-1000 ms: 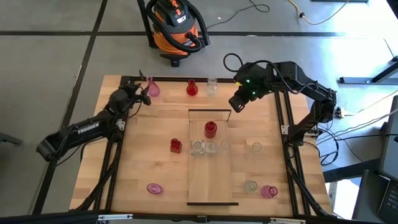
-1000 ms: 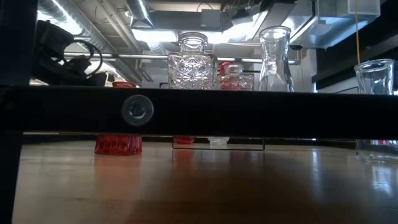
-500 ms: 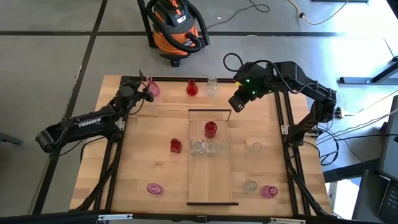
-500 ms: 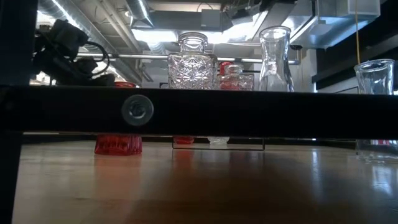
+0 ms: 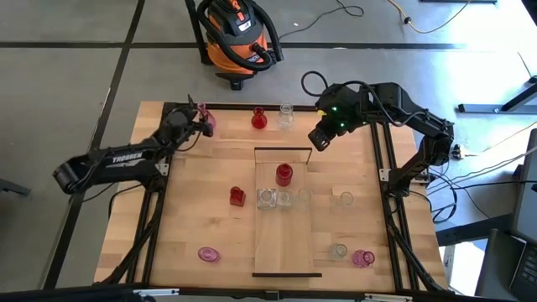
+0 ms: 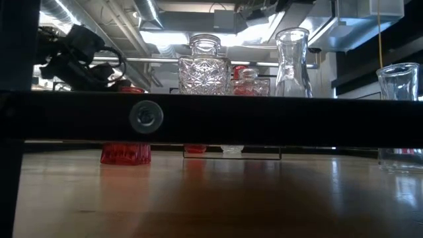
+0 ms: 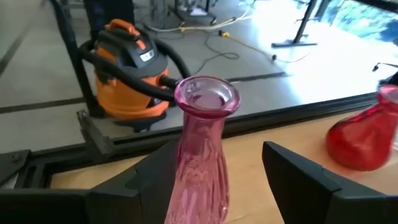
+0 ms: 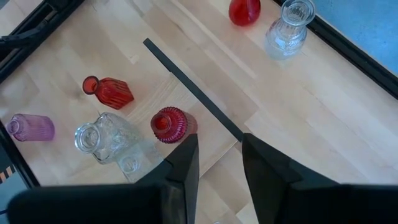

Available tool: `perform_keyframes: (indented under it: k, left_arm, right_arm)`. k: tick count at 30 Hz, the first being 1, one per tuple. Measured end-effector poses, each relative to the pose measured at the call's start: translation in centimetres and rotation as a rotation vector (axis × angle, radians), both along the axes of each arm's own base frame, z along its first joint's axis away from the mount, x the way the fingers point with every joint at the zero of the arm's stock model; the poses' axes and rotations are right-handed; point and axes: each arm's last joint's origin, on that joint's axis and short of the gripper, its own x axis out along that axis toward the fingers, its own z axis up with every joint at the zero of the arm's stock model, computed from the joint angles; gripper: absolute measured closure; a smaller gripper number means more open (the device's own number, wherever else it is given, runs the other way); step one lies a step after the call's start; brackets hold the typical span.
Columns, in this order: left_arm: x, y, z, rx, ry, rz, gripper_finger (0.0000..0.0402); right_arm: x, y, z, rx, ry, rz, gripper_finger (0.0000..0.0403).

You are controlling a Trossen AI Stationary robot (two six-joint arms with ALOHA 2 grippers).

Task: Sort vases onto shelf
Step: Put the light violet vase on the shelf

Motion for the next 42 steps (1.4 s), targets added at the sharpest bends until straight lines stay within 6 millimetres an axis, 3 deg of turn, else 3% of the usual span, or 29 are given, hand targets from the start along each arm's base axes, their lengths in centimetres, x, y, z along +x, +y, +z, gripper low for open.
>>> perform_keyframes:
  k: [9, 25, 42]
  left_arm:
    - [1.9, 2.7, -0.4, -0.058, 0.082, 0.034, 0.0172]
    - [1.3, 4.4, -0.5, -0.049, 0.052, 0.090, 0.0174]
    - [2.0, 5.2, -1.9, -0.070, 0.028, 0.072, 0.0242]
  right_arm:
    - [0.0, 0.1, 0.0, 0.021, -0.005, -0.020, 0.0296]
    - [-0.1, 0.2, -0.1, 0.045, 0.000, -0.007, 0.0296]
    - [0.0, 0.2, -0.1, 0.045, 0.000, -0.002, 0.0296]
